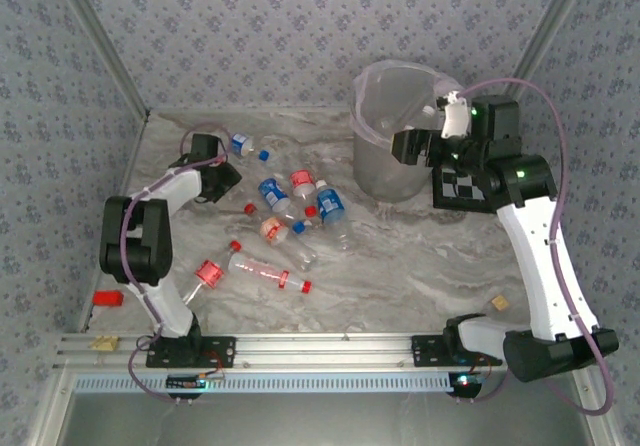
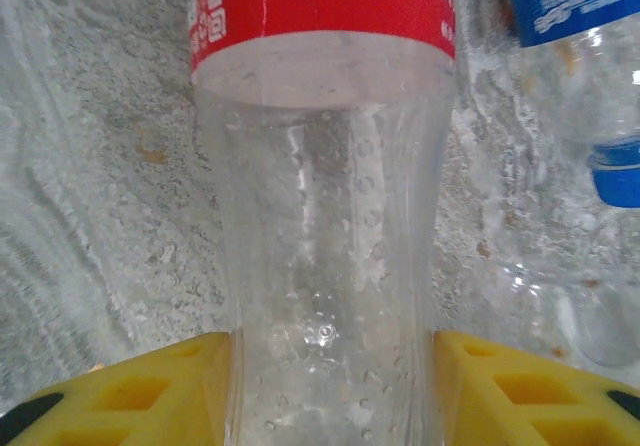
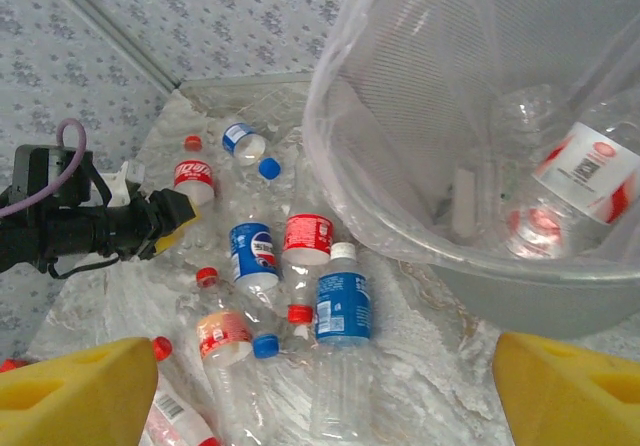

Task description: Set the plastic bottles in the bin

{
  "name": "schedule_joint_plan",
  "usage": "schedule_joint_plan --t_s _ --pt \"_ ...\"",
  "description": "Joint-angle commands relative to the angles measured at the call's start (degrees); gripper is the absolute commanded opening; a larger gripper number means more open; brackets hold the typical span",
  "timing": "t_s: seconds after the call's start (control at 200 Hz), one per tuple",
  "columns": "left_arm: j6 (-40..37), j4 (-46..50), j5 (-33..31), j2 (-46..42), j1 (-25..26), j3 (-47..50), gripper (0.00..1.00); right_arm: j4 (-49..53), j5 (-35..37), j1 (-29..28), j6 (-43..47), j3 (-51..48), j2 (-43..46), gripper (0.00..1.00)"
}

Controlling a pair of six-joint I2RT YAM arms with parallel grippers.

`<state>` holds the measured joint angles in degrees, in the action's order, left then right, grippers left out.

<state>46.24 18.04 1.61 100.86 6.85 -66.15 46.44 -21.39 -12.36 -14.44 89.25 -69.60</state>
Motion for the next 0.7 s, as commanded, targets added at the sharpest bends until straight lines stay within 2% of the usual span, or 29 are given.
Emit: schedule_joint_plan --t_s 0.0,0.09,0.175,0.26,0.375,0.44,0.515,0.695 --pt "-2.63 2.03 1.2 -6.47 -0.09 -0.01 0.52 -3.17 -3.49 -1.66 -1.93 0.02 -0.98 0.89" --pt "-3.25 1.25 3.73 -11.34 0.6 2.05 0.52 -4.73 -6.23 -3.42 -3.04 1.55 -2.92 0.88" --pt "-3.73 -2.6 8.29 -16.82 2.23 5.5 0.49 -4.98 -5.51 -7.16 -2.97 4.18 -5.31 0.88" --pt "-6.96 -6.13 11.64 -22.73 5.73 8.46 0.47 -5.49 -4.48 -11.25 -2.87 7.22 -8.33 0.88" --pt "-12.51 -6.39 12.63 -30.57 11.37 10.08 0.41 -6.97 -3.49 -16.45 -3.69 11.12 -12.99 0.88" --pt "-13.77 -8.22 14.22 -34.56 14.14 11.77 0.38 -8.28 -4.48 -18.31 -4.85 12.98 -16.2 0.93" --pt "-13.85 -11.47 15.93 -38.3 17.12 13.97 0.37 -9.02 -8.19 -19.45 -5.68 15.41 -19.81 1.0" --pt "-13.77 -17.56 15.87 -42.12 23.23 17.27 0.38 -10.17 -8.0 -19.37 -9.86 18.85 -25.65 1.0"
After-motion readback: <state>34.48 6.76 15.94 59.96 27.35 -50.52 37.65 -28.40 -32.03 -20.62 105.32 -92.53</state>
